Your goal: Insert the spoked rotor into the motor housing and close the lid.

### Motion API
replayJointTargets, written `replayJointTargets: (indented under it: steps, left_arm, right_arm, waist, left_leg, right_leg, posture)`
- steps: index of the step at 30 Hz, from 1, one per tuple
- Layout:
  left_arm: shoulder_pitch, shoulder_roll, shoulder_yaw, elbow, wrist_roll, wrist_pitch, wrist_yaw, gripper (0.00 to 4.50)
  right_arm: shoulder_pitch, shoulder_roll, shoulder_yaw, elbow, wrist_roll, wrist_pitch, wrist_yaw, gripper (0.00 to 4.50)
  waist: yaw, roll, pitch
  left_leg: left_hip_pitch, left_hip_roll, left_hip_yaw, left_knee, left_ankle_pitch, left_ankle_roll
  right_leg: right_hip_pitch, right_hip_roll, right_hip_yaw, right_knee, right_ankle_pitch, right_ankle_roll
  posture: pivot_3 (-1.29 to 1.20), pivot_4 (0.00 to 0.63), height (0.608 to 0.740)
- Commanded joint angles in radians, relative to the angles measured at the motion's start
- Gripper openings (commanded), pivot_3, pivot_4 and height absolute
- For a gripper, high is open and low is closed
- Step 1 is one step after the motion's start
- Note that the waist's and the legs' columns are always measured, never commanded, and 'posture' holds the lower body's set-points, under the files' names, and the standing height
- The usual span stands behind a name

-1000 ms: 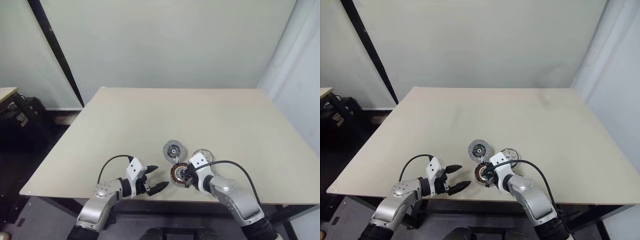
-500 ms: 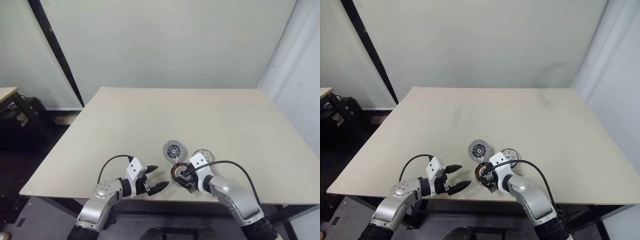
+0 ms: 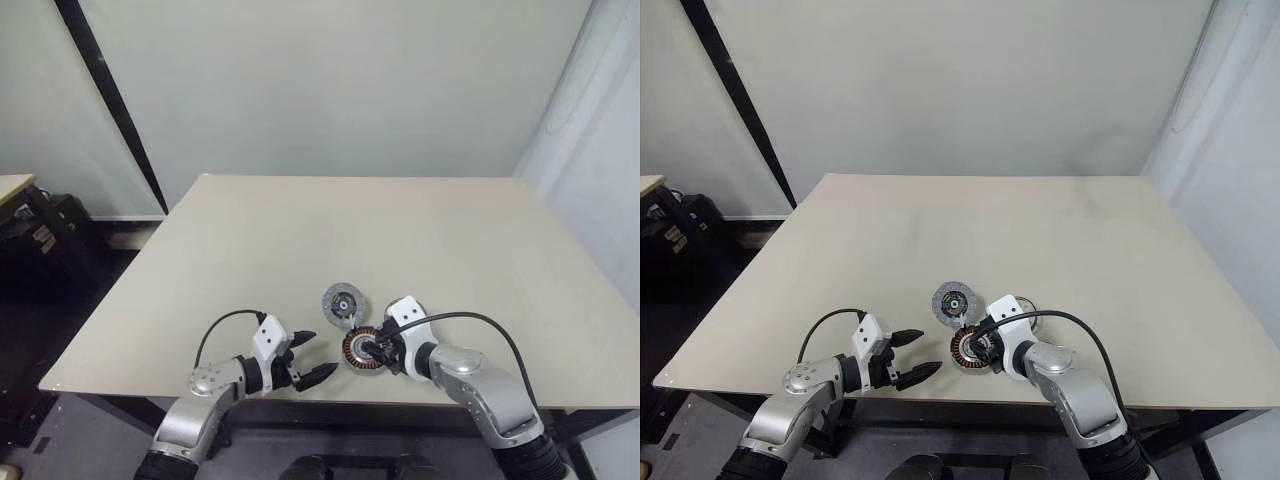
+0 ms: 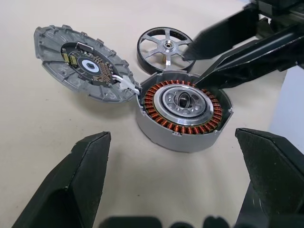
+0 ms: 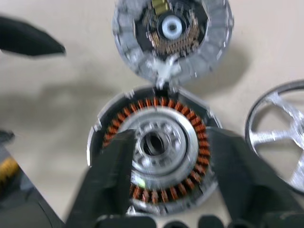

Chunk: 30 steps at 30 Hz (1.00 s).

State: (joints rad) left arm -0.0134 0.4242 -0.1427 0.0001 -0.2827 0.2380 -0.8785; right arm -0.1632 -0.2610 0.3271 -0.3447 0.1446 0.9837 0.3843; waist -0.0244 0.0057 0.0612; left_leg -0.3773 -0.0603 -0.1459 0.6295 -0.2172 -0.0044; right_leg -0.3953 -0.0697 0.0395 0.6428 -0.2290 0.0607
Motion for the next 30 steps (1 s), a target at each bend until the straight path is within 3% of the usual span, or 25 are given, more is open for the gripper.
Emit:
replayJointTargets:
  steps: [1, 4, 30]
  left_arm:
    - [-0.016, 0.0, 0.0, -0.029, 0.005, -0.016, 0.003, 4.5]
    - [-0.016, -0.002, -0.001, -0.03, 0.004, -0.014, 0.003, 4.5]
    - [-0.005, 0.002, -0.01, -0.044, 0.006, -0.019, 0.004, 4.5]
  right_arm:
    - [-0.033, 0.01, 0.04, -0.038, -0.01, 0.03, -0.018, 1.08]
    - [-0.044, 0.024, 0.061, -0.022, -0.016, 0.035, -0.03, 0.02]
    - [-0.074, 0.022, 0.114, 0.051, -0.067, -0.013, -0.058, 0.02]
  waist:
    - [0.0, 0.0, 0.0]
    - [-0.001, 0.0, 0.0]
    - [0.0, 0.0, 0.0]
  left_leg:
    - [0.0, 0.0, 0.0, 0.0, 0.0, 0.0]
    - [0.0, 0.0, 0.0, 0.0, 0.0, 0.0]
    - [0.0, 0.0, 0.0, 0.0, 0.0, 0.0]
  right_leg:
    - [0.0, 0.0, 0.0, 0.0, 0.0, 0.0]
    - [-0.001, 0.0, 0.0, 0.0, 0.0, 0.0]
    - [-0.001, 0.0, 0.0, 0.0, 0.0, 0.0]
  posture:
    - [0.0, 0.0, 0.74]
    - [0.0, 0.0, 0.74]
    - [0.0, 0.0, 0.74]
